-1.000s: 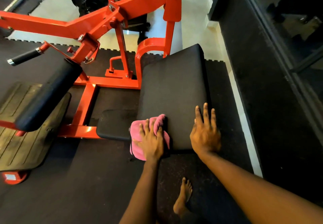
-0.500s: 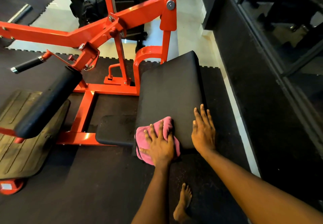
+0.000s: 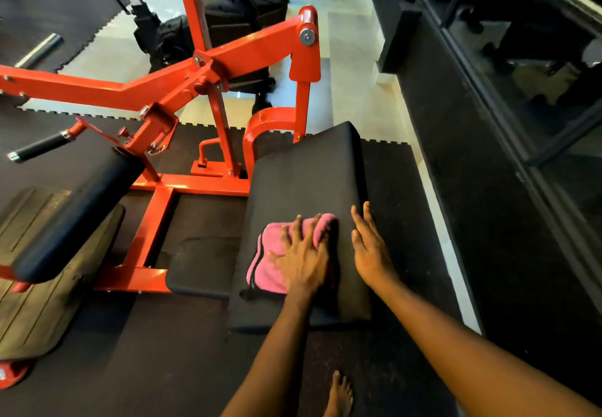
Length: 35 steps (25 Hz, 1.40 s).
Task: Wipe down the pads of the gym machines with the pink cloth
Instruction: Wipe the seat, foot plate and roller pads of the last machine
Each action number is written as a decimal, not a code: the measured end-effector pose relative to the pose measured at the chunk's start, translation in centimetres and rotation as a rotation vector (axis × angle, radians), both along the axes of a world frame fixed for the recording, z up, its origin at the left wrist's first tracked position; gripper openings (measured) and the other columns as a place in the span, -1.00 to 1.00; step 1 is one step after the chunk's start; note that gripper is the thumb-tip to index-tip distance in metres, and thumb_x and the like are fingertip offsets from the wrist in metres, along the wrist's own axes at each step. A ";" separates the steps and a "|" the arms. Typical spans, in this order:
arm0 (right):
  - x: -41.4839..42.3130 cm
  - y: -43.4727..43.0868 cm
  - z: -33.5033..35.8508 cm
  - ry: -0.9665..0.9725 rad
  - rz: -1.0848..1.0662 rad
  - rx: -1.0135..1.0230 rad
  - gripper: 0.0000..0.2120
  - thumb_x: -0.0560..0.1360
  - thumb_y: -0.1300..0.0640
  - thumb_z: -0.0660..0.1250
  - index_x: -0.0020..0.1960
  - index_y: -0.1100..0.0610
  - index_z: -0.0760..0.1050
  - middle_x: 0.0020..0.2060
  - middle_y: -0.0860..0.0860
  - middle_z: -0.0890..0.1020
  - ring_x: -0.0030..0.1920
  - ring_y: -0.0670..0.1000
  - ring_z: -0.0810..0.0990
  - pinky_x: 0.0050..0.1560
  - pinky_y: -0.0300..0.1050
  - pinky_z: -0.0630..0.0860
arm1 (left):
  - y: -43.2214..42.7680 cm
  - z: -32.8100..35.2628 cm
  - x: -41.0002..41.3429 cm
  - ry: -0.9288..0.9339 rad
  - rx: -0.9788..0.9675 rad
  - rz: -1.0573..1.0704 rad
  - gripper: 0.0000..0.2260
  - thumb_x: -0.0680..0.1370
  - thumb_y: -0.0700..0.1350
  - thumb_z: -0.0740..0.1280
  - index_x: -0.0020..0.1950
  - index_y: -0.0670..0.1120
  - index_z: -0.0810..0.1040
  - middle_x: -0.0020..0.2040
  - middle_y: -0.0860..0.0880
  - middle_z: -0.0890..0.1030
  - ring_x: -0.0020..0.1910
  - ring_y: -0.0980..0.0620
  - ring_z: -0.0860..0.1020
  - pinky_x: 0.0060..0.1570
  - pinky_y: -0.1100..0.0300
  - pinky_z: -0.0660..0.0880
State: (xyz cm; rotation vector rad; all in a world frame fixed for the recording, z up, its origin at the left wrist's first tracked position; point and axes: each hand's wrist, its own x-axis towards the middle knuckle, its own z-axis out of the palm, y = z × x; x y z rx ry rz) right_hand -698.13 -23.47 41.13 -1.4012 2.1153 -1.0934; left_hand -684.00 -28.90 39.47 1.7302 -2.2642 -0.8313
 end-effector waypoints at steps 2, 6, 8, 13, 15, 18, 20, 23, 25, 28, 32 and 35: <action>-1.8 -3.0 0.6 -0.067 -0.016 0.038 -0.52 0.68 0.34 0.13 0.58 0.20 0.20 0.61 0.08 0.08 0.60 -0.01 0.07 0.48 -0.39 0.03 | -1.0 1.8 -2.8 0.049 0.060 0.010 -0.54 0.62 0.31 -0.08 0.53 0.44 -0.06 0.63 0.14 -0.04 0.61 -0.08 -0.11 0.37 -0.51 -0.14; -4.6 -8.9 0.7 -0.131 -0.041 0.019 -0.52 0.67 0.36 0.11 0.58 0.20 0.21 0.61 0.14 0.12 0.61 0.07 0.10 0.52 -0.25 0.06 | -4.4 3.5 -5.5 0.102 0.163 0.158 -0.53 0.62 0.32 -0.05 0.53 0.42 -0.01 0.63 0.13 -0.07 0.61 -0.03 -0.18 0.39 -0.49 -0.20; -4.8 -10.6 0.1 -0.093 -0.060 -0.010 -0.50 0.66 0.38 0.12 0.58 0.21 0.20 0.60 0.18 0.11 0.61 0.12 0.09 0.57 -0.11 0.08 | -6.6 3.2 -6.6 0.122 0.168 0.183 -0.54 0.61 0.33 -0.03 0.53 0.43 0.00 0.63 0.13 -0.06 0.61 -0.04 -0.18 0.38 -0.51 -0.20; -6.5 -14.8 -0.6 0.009 -0.020 0.026 -0.49 0.68 0.29 0.10 0.61 0.19 0.10 0.62 0.14 0.02 0.63 0.12 -0.01 0.60 -0.03 0.02 | -12.5 2.4 -9.2 0.118 0.126 0.189 -0.59 0.63 0.25 0.05 0.50 0.42 0.13 0.62 0.13 0.00 0.60 -0.06 -0.13 0.38 -0.52 -0.17; -7.3 -17.2 -0.7 0.030 -0.053 0.033 -0.50 0.68 0.21 0.04 0.61 0.21 0.10 0.62 0.13 0.04 0.63 0.15 0.02 0.61 0.03 0.05 | -15.6 1.8 -10.4 0.128 0.098 0.180 -0.60 0.63 0.22 0.08 0.48 0.40 0.20 0.61 0.13 0.04 0.59 -0.06 -0.10 0.37 -0.52 -0.16; -7.3 -18.3 -1.1 0.114 -0.109 -0.005 -0.45 0.64 0.10 -0.01 0.61 0.19 0.15 0.62 0.12 0.12 0.61 0.13 0.11 0.58 0.02 0.12 | -20.7 1.3 -12.5 0.120 0.034 0.143 -0.62 0.62 0.16 0.15 0.45 0.33 0.30 0.59 0.11 0.12 0.58 -0.08 -0.04 0.35 -0.54 -0.14; -7.2 -18.0 -1.4 0.167 -0.136 -0.022 -0.46 0.65 0.08 -0.01 0.61 0.17 0.18 0.61 0.11 0.16 0.59 0.05 0.14 0.55 -0.07 0.14 | -24.0 1.1 -13.9 0.133 -0.012 0.112 -0.61 0.61 0.10 0.17 0.45 0.29 0.33 0.58 0.07 0.17 0.57 -0.13 0.02 0.34 -0.56 -0.12; -7.2 -17.8 -1.0 0.180 -0.140 -0.025 -0.49 0.68 0.07 0.01 0.61 0.12 0.19 0.61 0.06 0.17 0.59 -0.08 0.10 0.54 -0.21 0.09 | -27.8 0.5 -14.8 0.209 -0.046 0.069 -0.60 0.61 0.11 0.17 0.46 0.31 0.32 0.56 0.07 0.22 0.56 -0.13 0.06 0.33 -0.56 -0.14; -7.4 -17.6 -0.7 0.190 -0.133 -0.049 -0.49 0.68 0.06 0.00 0.60 0.15 0.22 0.60 0.09 0.20 0.60 -0.04 0.12 0.56 -0.23 0.07 | -29.1 -0.4 -14.3 0.268 -0.043 0.035 -0.63 0.61 0.18 0.17 0.42 0.32 0.36 0.50 0.13 0.31 0.53 -0.07 0.14 0.33 -0.55 -0.16; -7.3 -17.7 -0.7 0.187 -0.134 -0.050 -0.51 0.67 0.13 0.03 0.58 0.20 0.24 0.59 0.10 0.22 0.60 0.01 0.17 0.57 -0.20 0.12 | -30.8 -2.0 -11.5 0.271 -0.034 -0.023 -0.63 0.60 0.24 0.13 0.39 0.25 0.43 0.38 0.13 0.44 0.44 -0.04 0.27 0.37 -0.37 -0.18; -7.2 -17.6 -0.4 0.194 -0.147 -0.034 -0.51 0.67 0.17 0.06 0.58 0.19 0.24 0.60 0.08 0.22 0.60 0.02 0.18 0.55 -0.30 0.08 | -32.7 -7.0 -4.8 0.128 -0.033 -0.003 -0.60 0.64 0.13 0.14 0.50 0.26 0.33 0.43 0.09 0.43 0.41 -0.11 0.34 0.39 -0.24 0.08; -7.2 -17.5 -0.4 0.197 -0.146 -0.014 -0.51 0.67 0.13 0.04 0.60 0.14 0.21 0.61 0.03 0.20 0.60 -0.02 0.16 0.55 -0.25 0.11 | -32.1 -8.6 -2.0 0.099 0.164 0.219 -0.58 0.62 0.22 0.09 0.49 0.32 0.27 0.49 0.15 0.33 0.49 0.00 0.22 0.36 -0.51 0.00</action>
